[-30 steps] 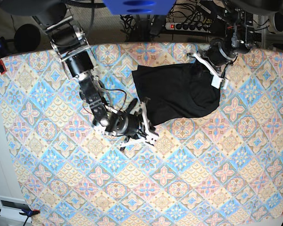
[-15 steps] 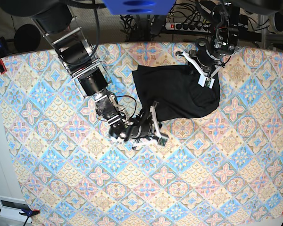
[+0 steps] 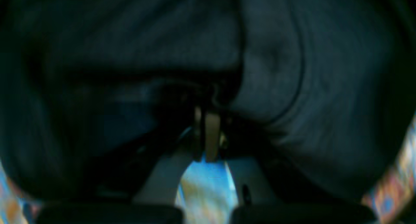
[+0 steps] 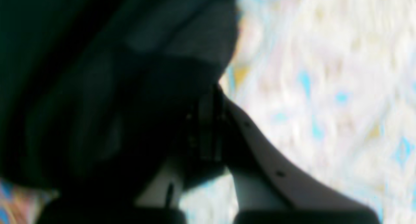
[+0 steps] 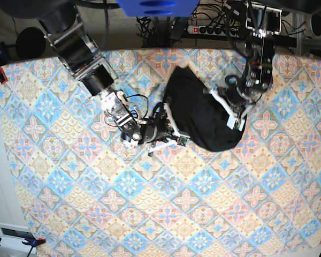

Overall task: Layout the t-shirt on the table in an organized manner, then fold the t-shirt properly
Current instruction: 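Release the shirt with the left gripper and lift it away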

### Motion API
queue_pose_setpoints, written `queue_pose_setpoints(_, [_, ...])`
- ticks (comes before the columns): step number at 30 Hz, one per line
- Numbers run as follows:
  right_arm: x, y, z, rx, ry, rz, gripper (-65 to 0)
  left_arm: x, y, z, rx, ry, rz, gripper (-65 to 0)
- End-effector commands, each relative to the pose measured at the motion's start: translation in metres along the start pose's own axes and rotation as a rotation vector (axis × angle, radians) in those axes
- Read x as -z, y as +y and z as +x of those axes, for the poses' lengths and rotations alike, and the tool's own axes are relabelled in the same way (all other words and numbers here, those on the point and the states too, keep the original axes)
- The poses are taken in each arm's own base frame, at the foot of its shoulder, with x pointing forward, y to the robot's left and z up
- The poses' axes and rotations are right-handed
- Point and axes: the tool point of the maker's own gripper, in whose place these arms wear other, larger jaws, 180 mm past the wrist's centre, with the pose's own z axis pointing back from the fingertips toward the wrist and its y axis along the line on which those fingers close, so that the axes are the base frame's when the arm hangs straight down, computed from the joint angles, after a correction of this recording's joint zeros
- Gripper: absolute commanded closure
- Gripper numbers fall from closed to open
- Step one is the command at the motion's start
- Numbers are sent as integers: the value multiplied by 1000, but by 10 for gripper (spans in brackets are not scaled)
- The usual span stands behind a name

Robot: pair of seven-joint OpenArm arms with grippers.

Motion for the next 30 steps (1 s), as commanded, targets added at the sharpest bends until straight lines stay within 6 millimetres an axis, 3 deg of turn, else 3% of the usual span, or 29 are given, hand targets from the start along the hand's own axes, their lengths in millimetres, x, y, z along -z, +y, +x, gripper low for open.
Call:
queue_pose_setpoints(1, [-9, -7, -12, -30, 51, -33, 0, 3, 5, 8, 25, 4, 23, -1])
queue_pose_setpoints(6, [-37, -14, -47, -27, 107, -100, 0, 25, -13, 44, 87, -14, -17, -1])
queue_pose_setpoints(11, [-61, -12, -74, 120, 70, -163, 0, 45, -37, 79, 69, -49, -62, -1])
queue_pose_setpoints(16, [-84, -9, -72, 169, -1, -224, 0, 53, -43, 114, 5, -104, -79, -1])
queue_pose_setpoints(19, [-97, -13, -58, 147, -47, -260, 0, 45, -23, 128, -134, -166, -55, -1])
queue_pose_setpoints(23, [-94, -6, -38, 178, -121, -253, 0, 28, 29, 133, -311, -239, 28, -1])
queue_pose_setpoints(27, [-87, 7, -20, 227, -203, -224, 0, 8, 85, 118, -502, -285, 140, -1])
queue_pose_setpoints(30, [-82, 16, 8, 232, -279, -198, 0, -17, 115, 108, -539, -327, 210, -1])
